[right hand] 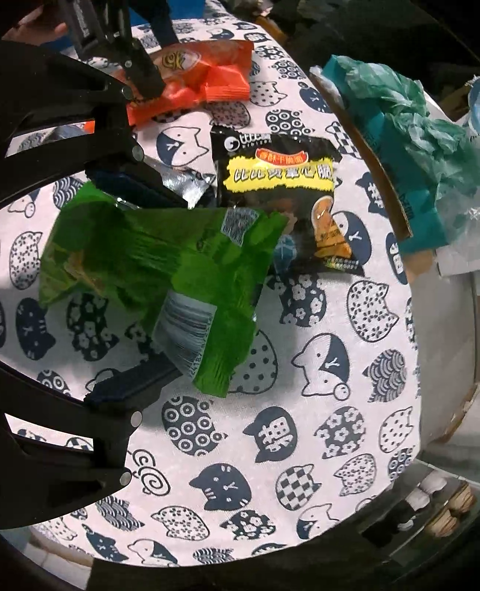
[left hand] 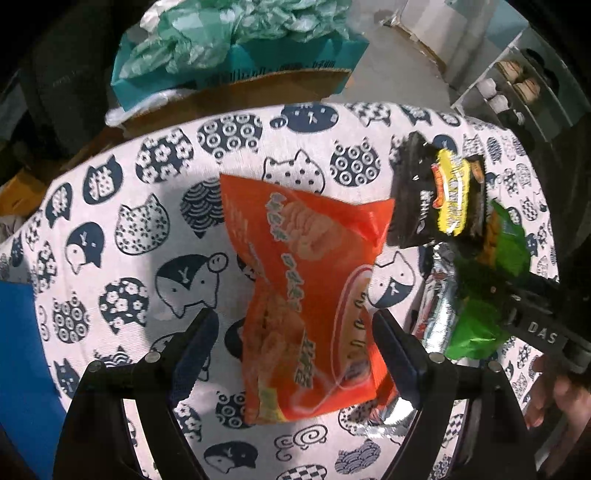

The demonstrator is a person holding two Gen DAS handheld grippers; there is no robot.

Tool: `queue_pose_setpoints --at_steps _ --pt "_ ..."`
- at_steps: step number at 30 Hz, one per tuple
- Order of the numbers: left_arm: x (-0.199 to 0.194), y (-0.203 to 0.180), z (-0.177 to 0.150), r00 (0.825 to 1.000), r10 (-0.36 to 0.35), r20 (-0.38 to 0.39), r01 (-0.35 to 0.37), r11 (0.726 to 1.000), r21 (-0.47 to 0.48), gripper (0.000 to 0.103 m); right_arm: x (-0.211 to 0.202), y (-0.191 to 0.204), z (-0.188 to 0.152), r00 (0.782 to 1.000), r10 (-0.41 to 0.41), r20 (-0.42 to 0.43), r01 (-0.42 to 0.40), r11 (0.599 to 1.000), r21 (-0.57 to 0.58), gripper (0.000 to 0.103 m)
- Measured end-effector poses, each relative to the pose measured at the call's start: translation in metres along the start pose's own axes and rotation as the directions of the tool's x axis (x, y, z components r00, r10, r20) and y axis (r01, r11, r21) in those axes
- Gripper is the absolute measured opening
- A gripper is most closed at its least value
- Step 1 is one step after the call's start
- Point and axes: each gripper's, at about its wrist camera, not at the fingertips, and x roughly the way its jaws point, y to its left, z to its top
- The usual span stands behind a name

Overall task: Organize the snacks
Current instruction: 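Grasp the orange chip bag with left tool while right tool grasps green bag, then lift the orange chip bag and green bag and carry them to the box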

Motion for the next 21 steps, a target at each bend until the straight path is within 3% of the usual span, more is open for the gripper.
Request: queue_pose_setpoints --at_steps 3,4,7,12,21 --pt "0.008 0.001 -0.002 1.000 -0.020 -0.002 0.020 1.000 -0.004 0.086 0.002 0.002 0.001 1.000 0.003 0.014 -0.003 1.000 -0.004 0.071" --pt "0.007 0.001 -0.003 1.000 -0.019 0.012 0.019 1.000 0.001 0.086 0.001 0.002 0.001 1.000 0.008 0.016 -0.008 1.000 -0.009 0.063" --pt "0.003 -0.001 -0.009 0.999 -0.034 0.036 0.032 0.999 0.041 0.063 -0.002 -0.001 -0.002 1.000 -0.001 0.011 0.002 0.999 -0.034 0.042" --pt "-0.005 -0.005 -0.016 0.999 -0.011 0.031 0.008 0.996 0.087 0.049 -0.008 -0.002 -0.012 1.000 -0.013 0.008 0.013 0.998 -0.065 0.037" --pt "-0.029 0.001 -0.040 0.997 0.031 0.069 -0.040 0.989 0.142 0.039 -0.032 0.005 -0.031 0.999 -0.028 0.038 0.033 0.989 -0.142 0.036"
